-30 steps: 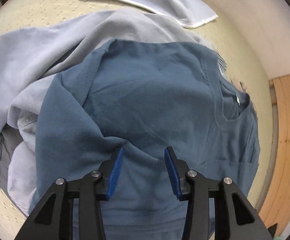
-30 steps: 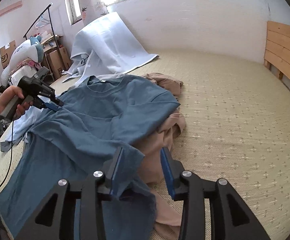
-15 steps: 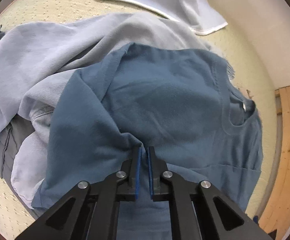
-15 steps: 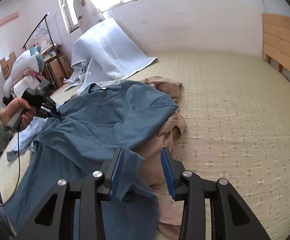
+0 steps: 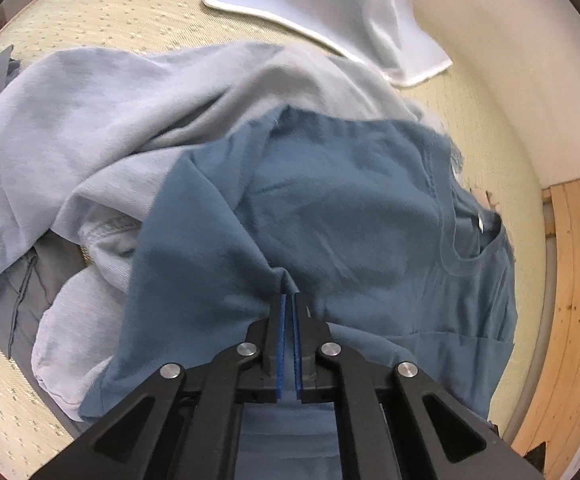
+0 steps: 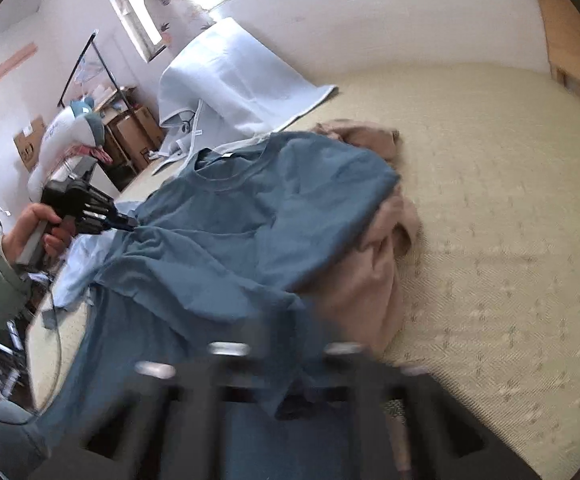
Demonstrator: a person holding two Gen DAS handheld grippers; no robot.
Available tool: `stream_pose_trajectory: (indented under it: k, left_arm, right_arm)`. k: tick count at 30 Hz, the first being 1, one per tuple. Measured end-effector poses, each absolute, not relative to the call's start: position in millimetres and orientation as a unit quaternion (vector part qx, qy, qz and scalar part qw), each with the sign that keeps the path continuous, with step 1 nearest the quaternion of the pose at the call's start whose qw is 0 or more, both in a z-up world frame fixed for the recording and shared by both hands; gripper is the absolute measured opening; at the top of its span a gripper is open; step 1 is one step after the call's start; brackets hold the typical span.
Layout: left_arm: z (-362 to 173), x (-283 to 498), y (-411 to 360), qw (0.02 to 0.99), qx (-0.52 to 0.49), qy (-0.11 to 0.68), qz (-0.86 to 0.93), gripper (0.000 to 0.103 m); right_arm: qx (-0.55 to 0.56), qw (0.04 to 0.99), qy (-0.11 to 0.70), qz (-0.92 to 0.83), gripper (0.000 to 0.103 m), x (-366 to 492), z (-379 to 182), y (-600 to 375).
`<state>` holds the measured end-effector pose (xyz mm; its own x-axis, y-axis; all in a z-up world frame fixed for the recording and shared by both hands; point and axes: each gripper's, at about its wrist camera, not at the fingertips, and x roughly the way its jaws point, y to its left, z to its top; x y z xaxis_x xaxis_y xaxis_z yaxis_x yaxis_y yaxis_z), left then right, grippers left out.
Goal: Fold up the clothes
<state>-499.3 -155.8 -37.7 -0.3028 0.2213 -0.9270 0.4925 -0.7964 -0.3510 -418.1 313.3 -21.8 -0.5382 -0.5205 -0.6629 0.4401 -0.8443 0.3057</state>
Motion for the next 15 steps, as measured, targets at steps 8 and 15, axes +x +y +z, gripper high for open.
stream_pose_trajectory:
  k: [8, 15]
  left_arm:
    - [-42.3, -508.7, -165.2, 0.082, 0.569, 0.316, -0.754, 0.0]
    - [-37.4, -513.8, -163.6, 0.058, 0.573, 0.327, -0.749, 0.025]
  right_arm:
    - [0.378, 0.263, 0.015, -0.888, 0.0, -416.1, 5.0, 301.2]
    - [0.364, 0.267, 0.015, -0.892, 0.0, -406.1, 16.4, 303.0]
